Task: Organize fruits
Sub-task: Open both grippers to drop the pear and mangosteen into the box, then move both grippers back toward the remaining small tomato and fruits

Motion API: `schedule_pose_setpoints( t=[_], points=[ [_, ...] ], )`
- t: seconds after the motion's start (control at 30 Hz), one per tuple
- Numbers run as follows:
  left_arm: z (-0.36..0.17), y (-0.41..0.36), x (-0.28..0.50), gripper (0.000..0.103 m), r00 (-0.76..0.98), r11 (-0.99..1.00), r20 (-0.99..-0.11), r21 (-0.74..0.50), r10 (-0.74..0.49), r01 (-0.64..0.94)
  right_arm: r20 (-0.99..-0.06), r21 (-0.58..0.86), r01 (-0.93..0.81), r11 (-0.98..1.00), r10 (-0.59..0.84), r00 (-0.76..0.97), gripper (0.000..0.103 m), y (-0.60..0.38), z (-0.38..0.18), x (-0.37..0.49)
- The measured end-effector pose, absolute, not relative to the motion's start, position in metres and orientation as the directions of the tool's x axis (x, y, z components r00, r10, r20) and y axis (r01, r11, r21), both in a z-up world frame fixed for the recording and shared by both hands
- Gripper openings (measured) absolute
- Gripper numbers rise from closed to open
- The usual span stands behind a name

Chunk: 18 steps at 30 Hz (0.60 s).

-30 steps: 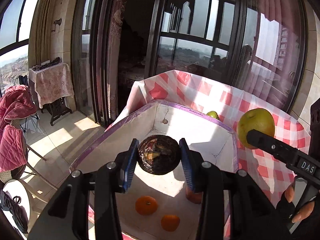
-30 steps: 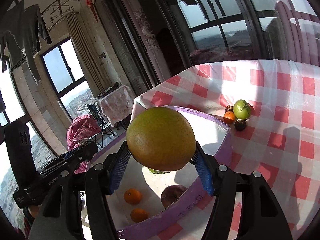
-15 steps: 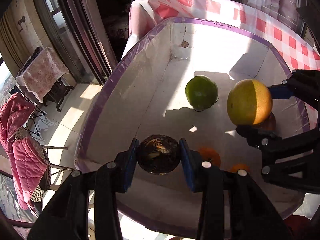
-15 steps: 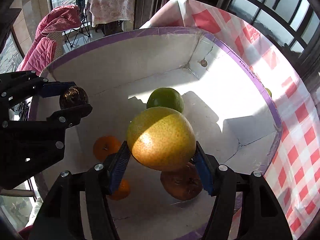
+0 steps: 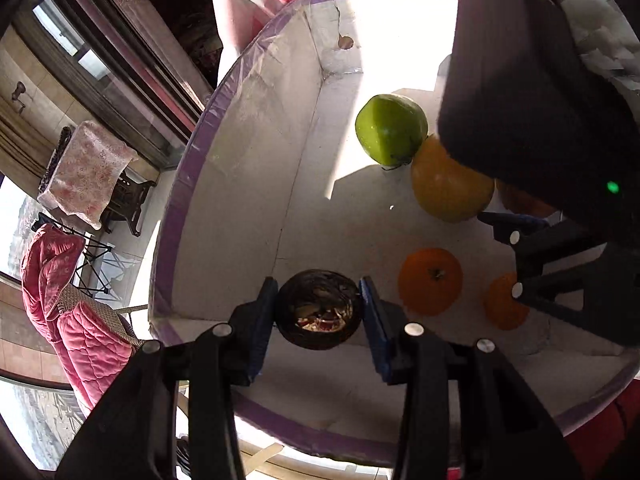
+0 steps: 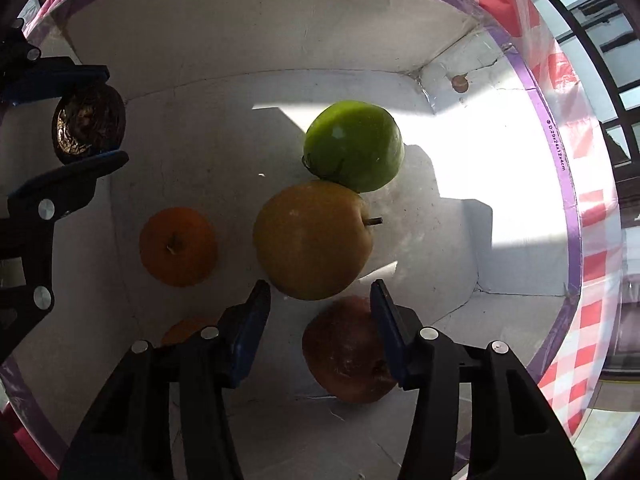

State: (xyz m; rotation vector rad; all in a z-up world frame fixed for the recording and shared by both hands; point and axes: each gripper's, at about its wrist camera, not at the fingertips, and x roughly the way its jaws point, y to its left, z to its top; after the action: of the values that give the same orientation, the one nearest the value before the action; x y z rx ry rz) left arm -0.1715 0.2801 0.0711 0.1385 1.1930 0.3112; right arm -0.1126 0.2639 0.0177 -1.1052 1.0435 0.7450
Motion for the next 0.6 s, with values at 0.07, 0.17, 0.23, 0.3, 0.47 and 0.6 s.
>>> schedule_pose_setpoints(
  t=[0.07,0.17,0.23,0.3,0.47,0.6],
  points=[
    [0.071,0.28,-0.171,0.043,0.329,0.949,-0.892,0.268,0.31,-0.169,-0.934,-0.343,-0.884,0.316,-0.012,0.358,0.053,0.262,0.019,-0.111],
    [0.069,0.279,-0.169,0.067,0.324,0.957,-0.902,0.248,0.285,-0.152,-0.932,-0.343,-0.876,0.339,-0.008,0.361,0.071,0.259,0.024,-0.105],
    [0.069,0.276,-0.168,0.084,0.326,0.963,-0.908,0.233,0.265,-0.133,-0.928,-0.35,-0.871,0.343,-0.002,0.372,0.079,0.258,0.027,-0.102],
    [0.072,0.272,-0.169,0.096,0.34,0.953,-0.891,0.269,0.301,-0.137,-0.925,-0.352,-0.867,0.354,0.014,0.381,0.08,0.255,0.029,-0.101],
    [0.091,0.264,-0.172,0.101,0.356,0.936,-0.866,0.317,0.351,-0.151,-0.902,-0.352,-0.85,0.392,0.102,0.42,0.083,0.244,0.048,-0.106],
    [0.133,0.253,-0.181,0.101,0.444,0.931,-0.819,0.304,0.364,-0.203,-0.874,-0.278,-0.845,0.457,0.244,0.42,0.083,0.226,0.082,-0.108]
  ],
)
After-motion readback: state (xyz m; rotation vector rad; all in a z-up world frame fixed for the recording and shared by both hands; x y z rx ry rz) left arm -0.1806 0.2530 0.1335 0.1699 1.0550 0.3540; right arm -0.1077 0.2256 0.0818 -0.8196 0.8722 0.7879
